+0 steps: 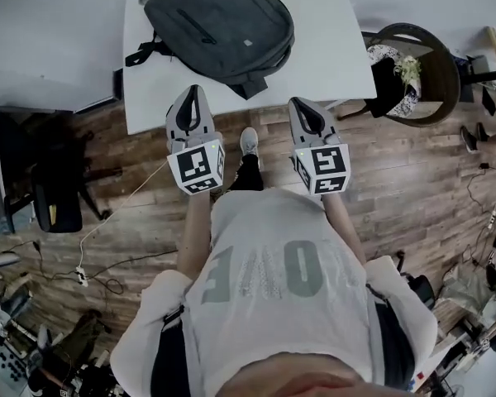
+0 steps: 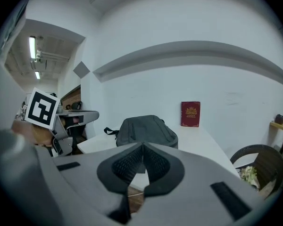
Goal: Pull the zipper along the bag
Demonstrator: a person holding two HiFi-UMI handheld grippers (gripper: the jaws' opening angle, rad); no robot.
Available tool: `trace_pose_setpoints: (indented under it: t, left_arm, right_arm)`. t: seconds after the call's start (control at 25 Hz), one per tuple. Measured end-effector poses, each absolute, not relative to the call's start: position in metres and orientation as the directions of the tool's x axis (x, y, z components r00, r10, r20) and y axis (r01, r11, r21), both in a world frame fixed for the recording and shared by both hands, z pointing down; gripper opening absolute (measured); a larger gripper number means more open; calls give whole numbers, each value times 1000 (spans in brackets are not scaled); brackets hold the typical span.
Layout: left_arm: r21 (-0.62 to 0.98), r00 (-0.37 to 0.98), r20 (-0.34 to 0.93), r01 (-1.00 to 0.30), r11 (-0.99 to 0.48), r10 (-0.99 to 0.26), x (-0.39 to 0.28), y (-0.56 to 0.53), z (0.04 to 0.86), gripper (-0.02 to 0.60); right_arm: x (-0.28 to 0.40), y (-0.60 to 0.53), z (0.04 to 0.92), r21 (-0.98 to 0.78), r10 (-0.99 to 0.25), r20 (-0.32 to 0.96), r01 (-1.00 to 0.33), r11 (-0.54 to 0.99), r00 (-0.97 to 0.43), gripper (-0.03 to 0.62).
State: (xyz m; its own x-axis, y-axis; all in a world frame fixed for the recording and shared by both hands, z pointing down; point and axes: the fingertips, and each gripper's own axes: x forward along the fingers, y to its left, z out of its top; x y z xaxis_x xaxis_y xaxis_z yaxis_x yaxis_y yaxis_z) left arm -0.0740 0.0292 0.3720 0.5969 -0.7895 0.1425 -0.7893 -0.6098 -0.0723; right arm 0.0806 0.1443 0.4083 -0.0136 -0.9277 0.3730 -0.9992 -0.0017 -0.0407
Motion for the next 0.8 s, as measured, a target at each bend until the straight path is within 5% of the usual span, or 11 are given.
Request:
trace_pose_setpoints:
  t: [0.8]
  left_arm:
    - [-46, 520, 125, -848, -529, -845, -58, -122, 376, 25]
  right_arm:
    - [108, -55, 385, 10, -954, 288, -995, 95, -88, 29]
